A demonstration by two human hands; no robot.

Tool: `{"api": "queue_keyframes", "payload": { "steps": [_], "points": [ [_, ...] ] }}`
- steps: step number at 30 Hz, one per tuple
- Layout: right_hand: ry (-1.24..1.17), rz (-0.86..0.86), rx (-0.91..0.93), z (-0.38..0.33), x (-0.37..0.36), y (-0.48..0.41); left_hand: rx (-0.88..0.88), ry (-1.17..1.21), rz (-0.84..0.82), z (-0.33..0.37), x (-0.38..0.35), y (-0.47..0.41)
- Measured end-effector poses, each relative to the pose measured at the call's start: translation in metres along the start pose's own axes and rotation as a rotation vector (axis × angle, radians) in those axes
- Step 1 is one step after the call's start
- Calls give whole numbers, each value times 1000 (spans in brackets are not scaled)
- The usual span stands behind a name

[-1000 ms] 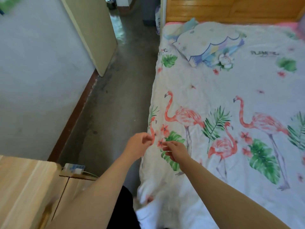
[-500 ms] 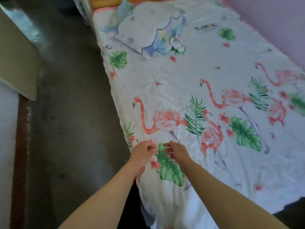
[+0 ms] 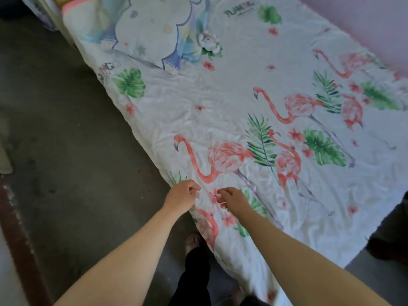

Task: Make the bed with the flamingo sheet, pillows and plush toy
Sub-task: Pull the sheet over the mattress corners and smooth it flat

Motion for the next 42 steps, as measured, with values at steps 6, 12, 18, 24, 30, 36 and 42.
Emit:
{"api": "queue_keyframes", "payload": {
  "steps": [6,12,18,24,30,36,42],
  "points": [
    [7,2,4,-8,-7,-6,-34,-62,-28,4,5,1],
    [-119,-34,-6,1,-3,9,-154,-200,-31,28,5,4],
    [-96,49,-70,30,26,3,-217,-331,-85,59,8,15],
    [-123,105,-18,17,45,4,-271,-404,-110,82,12,21],
    [-163,274,-60,23,40,19,-400,-523,-218,83,0,16],
    [-285,493,-160,52,-14,52,-584,-702,-387,75,-7,14],
    [-278,498,-249,107,-74,95,-627,-835,-544,32,-53,27]
  ]
}}
Point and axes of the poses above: each hand's wrist, its own y-axis away from the middle knuckle, its own x-axis out of the back of the hand, z = x × y, the point moved 7 cm from there along -y, towards the middle knuckle, and after that the axes turned 8 degrees about x, right-handed, at the moved point
